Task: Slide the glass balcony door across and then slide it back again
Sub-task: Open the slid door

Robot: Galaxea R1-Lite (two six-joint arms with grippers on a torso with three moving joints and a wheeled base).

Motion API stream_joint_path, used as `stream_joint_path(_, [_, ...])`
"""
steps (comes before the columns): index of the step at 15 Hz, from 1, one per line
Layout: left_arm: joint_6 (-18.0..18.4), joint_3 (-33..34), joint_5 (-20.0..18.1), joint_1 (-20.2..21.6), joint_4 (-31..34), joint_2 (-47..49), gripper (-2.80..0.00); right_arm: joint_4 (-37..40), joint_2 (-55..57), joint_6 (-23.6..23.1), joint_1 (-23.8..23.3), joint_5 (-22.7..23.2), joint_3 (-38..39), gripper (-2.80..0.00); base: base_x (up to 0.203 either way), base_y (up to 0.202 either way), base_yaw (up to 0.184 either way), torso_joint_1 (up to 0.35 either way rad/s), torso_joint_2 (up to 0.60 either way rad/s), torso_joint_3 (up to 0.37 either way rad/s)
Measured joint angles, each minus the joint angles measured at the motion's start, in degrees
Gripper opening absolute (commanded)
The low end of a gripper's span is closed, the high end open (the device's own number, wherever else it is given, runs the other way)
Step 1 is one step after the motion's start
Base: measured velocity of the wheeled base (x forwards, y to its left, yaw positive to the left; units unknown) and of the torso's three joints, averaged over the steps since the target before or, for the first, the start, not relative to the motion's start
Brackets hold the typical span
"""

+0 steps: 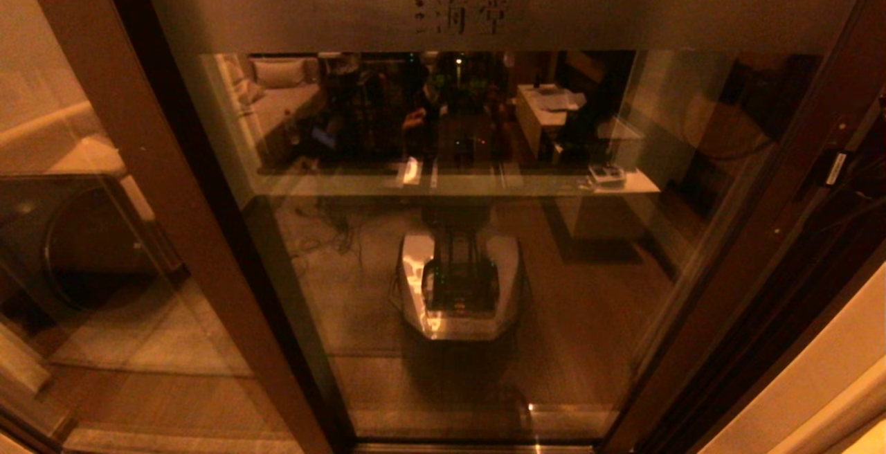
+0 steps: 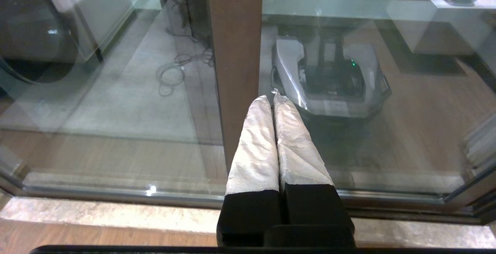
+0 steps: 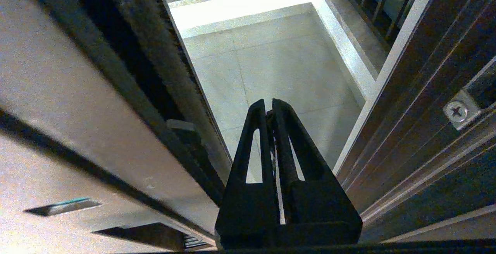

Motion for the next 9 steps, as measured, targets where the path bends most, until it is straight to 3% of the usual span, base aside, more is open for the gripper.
stream_joint_path(9, [0.1, 0.0, 0.0, 0.0, 0.0, 0.0, -2.80, 0.1, -1.9, 0.0, 2.4, 0.1, 2.8, -2.80, 0.000, 0.000, 0.000, 0.000, 0.00, 0.000])
